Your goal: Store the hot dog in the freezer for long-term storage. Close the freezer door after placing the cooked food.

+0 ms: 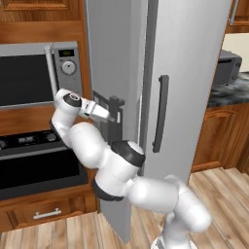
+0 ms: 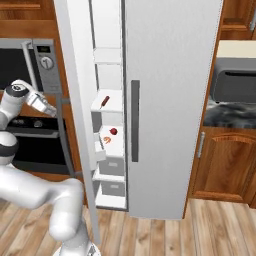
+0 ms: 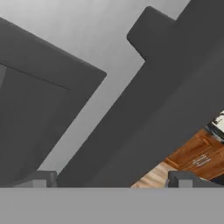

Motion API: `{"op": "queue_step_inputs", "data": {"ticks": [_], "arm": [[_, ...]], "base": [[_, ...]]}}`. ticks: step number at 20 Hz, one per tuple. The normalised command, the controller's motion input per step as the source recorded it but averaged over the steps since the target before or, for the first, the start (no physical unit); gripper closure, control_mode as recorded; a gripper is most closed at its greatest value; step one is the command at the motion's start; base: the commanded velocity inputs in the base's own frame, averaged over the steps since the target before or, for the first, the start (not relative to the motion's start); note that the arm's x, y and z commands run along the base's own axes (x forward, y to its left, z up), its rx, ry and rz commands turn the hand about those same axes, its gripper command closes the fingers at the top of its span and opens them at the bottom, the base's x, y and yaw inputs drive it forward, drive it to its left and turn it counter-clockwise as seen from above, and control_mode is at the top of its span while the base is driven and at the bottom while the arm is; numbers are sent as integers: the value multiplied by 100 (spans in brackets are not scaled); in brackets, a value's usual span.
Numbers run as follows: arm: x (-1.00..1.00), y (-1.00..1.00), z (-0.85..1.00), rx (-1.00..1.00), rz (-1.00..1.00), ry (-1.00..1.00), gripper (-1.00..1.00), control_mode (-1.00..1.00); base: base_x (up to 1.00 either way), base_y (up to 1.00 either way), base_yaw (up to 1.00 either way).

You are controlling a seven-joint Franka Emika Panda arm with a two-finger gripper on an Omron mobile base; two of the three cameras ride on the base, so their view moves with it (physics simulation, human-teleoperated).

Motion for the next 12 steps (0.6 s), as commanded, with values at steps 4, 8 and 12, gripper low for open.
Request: {"op": "queue_step_inputs", "data": {"ticks": [4, 8, 12], "arm": [[-38, -59, -3, 1, 38, -7, -100, -100], [-57, -93, -25, 0, 35, -10, -100, -100], [-59, -34, -35, 0, 21, -6, -100, -100]], "base": [[0, 0, 0], [0, 0, 0], [0, 0, 0]]}}
